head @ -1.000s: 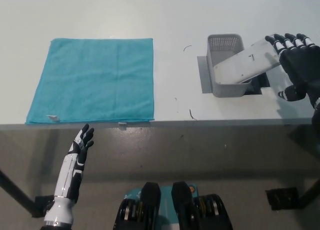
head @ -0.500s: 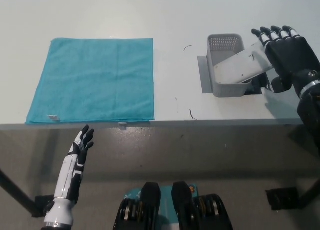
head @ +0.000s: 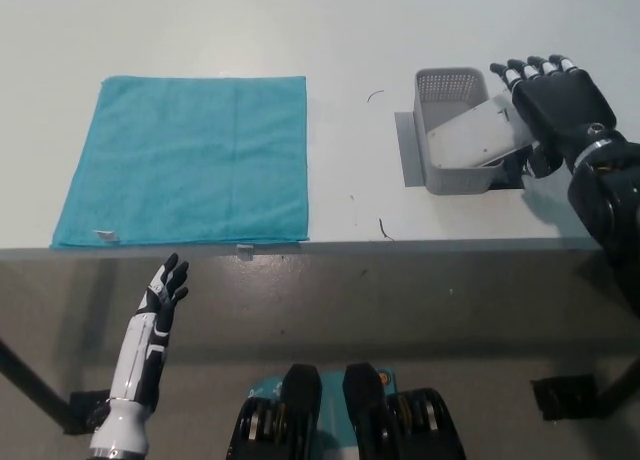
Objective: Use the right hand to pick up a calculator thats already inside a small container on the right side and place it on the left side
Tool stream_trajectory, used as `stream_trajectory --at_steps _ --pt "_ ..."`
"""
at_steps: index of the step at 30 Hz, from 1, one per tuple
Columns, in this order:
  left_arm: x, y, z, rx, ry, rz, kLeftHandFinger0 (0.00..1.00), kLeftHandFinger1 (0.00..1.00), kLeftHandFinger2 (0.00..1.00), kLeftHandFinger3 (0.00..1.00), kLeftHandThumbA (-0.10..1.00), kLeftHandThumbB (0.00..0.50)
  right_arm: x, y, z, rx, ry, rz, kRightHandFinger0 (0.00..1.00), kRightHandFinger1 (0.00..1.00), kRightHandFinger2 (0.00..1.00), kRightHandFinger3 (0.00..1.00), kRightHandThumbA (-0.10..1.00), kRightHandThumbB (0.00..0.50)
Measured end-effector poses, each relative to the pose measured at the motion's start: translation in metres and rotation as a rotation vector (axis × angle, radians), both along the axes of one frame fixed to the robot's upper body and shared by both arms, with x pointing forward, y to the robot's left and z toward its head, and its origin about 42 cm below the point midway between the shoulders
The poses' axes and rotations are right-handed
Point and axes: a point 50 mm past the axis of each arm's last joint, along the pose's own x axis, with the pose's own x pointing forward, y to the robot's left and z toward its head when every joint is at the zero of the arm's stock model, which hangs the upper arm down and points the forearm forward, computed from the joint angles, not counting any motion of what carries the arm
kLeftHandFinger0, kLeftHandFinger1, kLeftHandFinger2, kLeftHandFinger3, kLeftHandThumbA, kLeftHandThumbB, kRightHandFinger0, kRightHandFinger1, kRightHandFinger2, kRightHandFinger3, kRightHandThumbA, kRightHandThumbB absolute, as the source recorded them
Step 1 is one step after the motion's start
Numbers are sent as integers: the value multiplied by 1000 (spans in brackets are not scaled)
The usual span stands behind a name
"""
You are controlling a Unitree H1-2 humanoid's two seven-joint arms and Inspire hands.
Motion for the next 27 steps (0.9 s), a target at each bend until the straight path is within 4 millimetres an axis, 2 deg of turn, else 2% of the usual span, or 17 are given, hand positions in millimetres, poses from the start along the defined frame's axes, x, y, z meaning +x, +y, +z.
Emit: stream_trajectory --at_steps 5,7,8,9,10,11,12,13,15,16,18,22,23,25,27 --pt "-1 0 -1 0 2 0 1000 1000 1000 1000 1000 0 17 4 -8 -23 41 -25 1000 1000 1000 1000 1000 458" --pt "-1 0 -1 0 4 1 1000 1000 1000 1000 1000 0 26 7 -9 -38 45 -31 1000 1000 1000 1000 1000 440" --pt "-1 0 -1 -1 4 0 1000 1000 1000 1000 1000 0 29 8 -10 -42 42 -35 1000 1000 1000 1000 1000 449" --pt "-2 0 -2 -1 6 0 1000 1000 1000 1000 1000 0 32 8 -11 -43 38 -38 1000 1000 1000 1000 628 405" --pt "-2 0 -2 -1 8 0 1000 1000 1000 1000 1000 0 33 9 -14 -43 34 -40 755 738 778 802 307 369" --pt "-2 0 -3 -1 10 0 1000 1000 1000 1000 1000 0 34 9 -16 -42 32 -40 222 271 401 454 -72 257" --pt "-2 0 -4 -1 15 1 1000 1000 1000 1000 1000 0 35 10 -21 -42 26 -38 44 85 291 329 -94 245" --pt "-3 0 -4 0 18 1 1000 1000 1000 1000 1000 0 35 10 -24 -43 18 -37 2 30 306 253 -100 234" --pt "-3 0 -5 0 23 1 1000 1000 1000 1000 1000 0 37 10 -26 -41 -14 -32 0 37 524 319 -100 223" --pt "-3 0 -6 0 24 2 1000 1000 1000 1000 1000 0 37 10 -27 -41 -30 -28 0 96 591 370 -100 244" --pt "-3 0 -7 0 27 2 1000 1000 1000 1000 1000 0 38 9 -29 -39 -61 -17 0 104 563 459 -100 173" --pt "-3 0 -9 1 36 2 1000 1000 1000 1000 1000 0 39 8 -29 -32 -132 5 0 60 467 352 -100 212" --pt "-4 0 -9 1 38 3 1000 1000 1000 1000 1000 0 39 7 -30 -30 -147 9 0 47 454 292 -100 217" --pt "-4 0 -10 1 42 3 1000 1000 1000 1000 1000 0 40 5 -32 -27 -177 14 0 53 478 239 -100 221" --pt "-4 0 -11 1 46 4 1000 1000 1000 1000 1000 0 40 3 -33 -24 -203 18 0 59 492 246 -100 245"
